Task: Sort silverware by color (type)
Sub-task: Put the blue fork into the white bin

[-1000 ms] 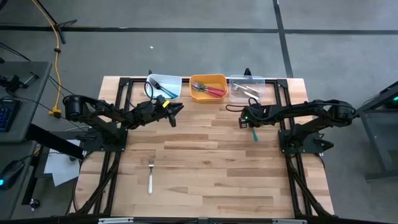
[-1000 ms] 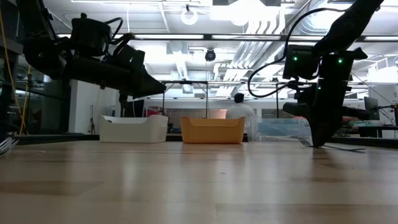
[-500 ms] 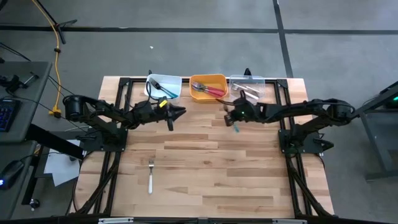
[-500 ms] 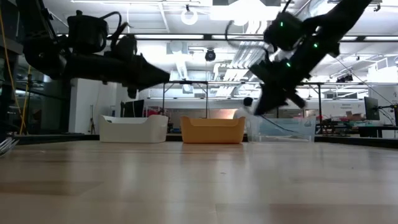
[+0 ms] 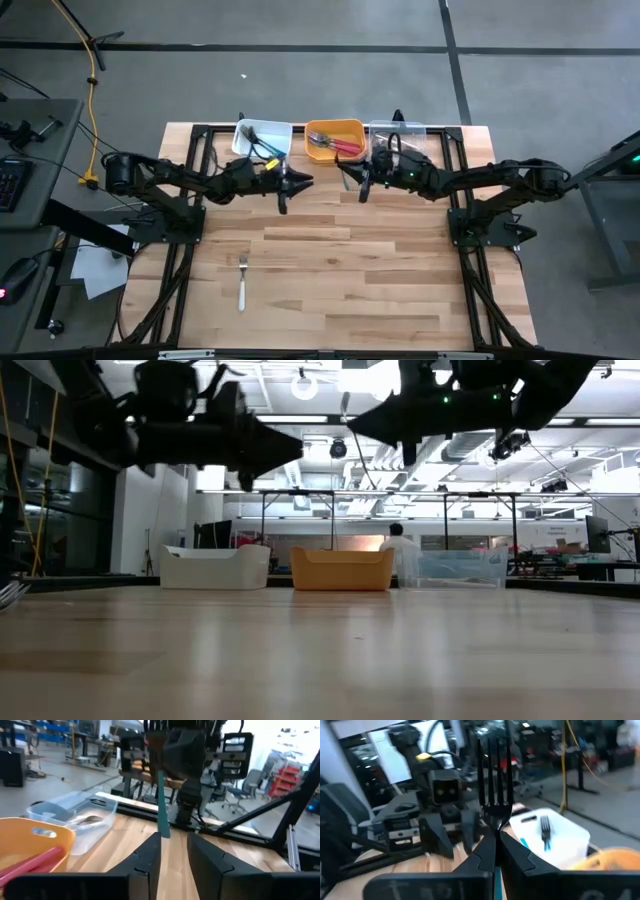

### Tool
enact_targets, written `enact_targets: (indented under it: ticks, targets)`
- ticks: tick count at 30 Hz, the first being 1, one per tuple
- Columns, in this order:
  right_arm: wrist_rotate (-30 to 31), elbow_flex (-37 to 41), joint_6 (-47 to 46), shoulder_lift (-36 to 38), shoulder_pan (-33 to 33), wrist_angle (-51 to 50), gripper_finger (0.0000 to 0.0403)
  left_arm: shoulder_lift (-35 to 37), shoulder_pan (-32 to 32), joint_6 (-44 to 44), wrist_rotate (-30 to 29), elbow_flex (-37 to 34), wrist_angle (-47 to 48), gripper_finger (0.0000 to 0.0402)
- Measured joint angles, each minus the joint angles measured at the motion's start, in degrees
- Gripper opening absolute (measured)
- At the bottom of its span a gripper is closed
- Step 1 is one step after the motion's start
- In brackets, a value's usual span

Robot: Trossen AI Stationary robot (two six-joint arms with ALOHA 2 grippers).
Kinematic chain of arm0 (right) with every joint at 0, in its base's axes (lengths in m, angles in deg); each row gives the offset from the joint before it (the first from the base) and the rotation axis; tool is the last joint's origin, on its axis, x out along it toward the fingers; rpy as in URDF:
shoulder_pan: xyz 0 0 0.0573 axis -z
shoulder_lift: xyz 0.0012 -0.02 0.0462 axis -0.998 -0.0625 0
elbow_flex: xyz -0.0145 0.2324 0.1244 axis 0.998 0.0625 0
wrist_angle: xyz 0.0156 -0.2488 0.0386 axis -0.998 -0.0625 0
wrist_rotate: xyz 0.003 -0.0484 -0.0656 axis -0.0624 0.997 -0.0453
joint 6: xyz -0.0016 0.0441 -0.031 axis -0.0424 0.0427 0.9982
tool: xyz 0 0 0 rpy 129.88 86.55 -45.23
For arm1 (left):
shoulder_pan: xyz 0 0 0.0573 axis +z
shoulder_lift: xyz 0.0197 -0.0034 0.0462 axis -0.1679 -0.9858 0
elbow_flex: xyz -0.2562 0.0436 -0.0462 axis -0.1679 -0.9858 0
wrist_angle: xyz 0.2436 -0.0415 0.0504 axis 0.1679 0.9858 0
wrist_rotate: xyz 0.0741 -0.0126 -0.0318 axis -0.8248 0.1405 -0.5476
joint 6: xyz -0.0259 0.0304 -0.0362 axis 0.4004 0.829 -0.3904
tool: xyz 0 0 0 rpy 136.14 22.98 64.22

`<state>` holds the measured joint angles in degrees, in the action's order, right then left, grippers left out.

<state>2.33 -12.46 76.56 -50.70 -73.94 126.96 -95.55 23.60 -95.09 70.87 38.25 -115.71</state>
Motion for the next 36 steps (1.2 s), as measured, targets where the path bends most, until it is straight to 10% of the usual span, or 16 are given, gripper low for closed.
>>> enact_targets:
  ticks: [23,36]
  targets:
    - [-4.79,0.0,7.3,0.0,-3.66,7.27,0.0003,-13.78,-2.11,5.35,9.07,22.0,3.47,0.0137]
    - [-4.55,-0.01,7.74,0.0,-3.64,7.53,0.0016,-13.78,-0.98,5.66,8.79,22.07,2.87,0.0013]
